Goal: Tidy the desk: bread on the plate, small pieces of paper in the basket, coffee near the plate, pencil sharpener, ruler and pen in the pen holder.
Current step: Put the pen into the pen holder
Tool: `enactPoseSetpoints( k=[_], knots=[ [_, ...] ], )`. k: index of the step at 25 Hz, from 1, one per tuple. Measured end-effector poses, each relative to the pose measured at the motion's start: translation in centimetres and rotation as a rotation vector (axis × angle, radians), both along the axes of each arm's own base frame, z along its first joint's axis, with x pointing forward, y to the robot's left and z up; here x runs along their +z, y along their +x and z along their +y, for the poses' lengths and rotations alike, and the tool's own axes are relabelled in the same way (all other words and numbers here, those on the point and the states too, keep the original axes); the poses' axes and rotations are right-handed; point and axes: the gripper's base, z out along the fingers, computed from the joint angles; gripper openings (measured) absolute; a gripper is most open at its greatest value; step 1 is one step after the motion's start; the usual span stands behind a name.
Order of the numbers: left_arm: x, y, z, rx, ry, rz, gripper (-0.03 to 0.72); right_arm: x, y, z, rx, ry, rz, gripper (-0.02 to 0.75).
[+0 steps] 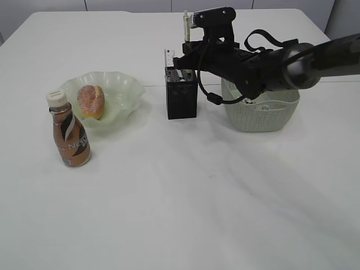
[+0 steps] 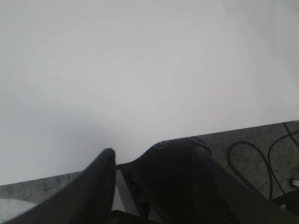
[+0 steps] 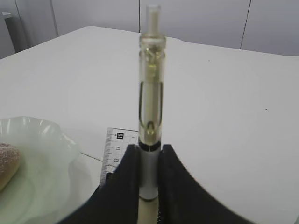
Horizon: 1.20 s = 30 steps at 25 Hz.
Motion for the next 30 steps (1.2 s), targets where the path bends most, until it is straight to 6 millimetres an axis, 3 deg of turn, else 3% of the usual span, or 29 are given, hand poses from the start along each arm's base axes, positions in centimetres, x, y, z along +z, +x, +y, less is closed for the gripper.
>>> enactPoseSetpoints(
  k=[8, 11, 16, 24, 28, 30],
  knots=[
    [0.0, 0.0, 0.0, 0.0, 0.0, 0.0, 0.377, -0.1, -0.1, 0.3, 0.018, -0.011, -0.002, 0.083],
    [0.0, 0.0, 0.0, 0.0, 0.0, 0.0, 0.373, -0.1, -0.1, 0.3, 0.018, -0.01, -0.002, 0.13],
    [0.0, 0.0, 0.0, 0.0, 0.0, 0.0, 0.371, -0.1, -0.1, 0.3, 0.022, -0.016, -0.004, 0.293],
    [0.0, 0.0, 0.0, 0.0, 0.0, 0.0, 0.37, -0.2, -0.2, 0.2, 0.006, -0.014, 0.053, 0.333],
    [0.0, 0.0, 0.0, 0.0, 0.002, -0.001, 0.371, 2.0, -0.9, -0.4, -0.031, -0.043, 0.137, 0.333],
    [0.0, 0.0, 0.1, 0.001, 0.011, -0.003, 0.372, 4.2, -1.7, -1.0, -0.064, -0.051, 0.194, 0.333]
  ],
)
